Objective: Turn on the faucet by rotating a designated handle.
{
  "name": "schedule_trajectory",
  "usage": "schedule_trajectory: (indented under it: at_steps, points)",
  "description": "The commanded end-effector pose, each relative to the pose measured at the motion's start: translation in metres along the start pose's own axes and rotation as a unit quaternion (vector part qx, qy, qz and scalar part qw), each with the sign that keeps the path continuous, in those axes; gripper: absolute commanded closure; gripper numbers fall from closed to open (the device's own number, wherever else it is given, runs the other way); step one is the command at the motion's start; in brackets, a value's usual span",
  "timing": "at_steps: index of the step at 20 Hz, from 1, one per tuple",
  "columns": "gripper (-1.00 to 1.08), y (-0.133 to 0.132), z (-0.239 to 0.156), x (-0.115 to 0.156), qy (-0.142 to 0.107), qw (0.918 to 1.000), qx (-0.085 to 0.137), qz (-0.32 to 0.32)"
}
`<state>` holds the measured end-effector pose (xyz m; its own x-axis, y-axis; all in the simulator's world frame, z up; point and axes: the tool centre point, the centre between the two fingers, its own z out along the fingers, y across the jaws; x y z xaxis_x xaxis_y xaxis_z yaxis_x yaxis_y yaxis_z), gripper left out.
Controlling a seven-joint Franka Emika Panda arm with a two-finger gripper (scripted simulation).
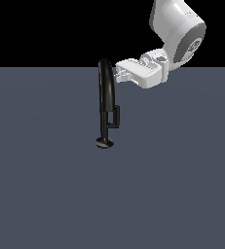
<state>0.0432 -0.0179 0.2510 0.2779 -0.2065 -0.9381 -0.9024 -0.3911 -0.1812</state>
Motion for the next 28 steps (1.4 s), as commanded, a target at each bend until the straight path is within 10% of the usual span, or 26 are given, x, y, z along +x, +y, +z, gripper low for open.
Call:
schedule_trajectory:
  at_steps: [1, 14, 28]
  points:
    - [1.08, -0.003, 0.003, 0.021, -0.028, 0.999, 0.023, 0.025]
    - [1.08, -0.004, 0.027, 0.098, -0.128, 0.9791, 0.107, 0.117]
    - [1.08, 0.002, 0.032, 0.103, -0.14, 0.9751, 0.116, 0.127]
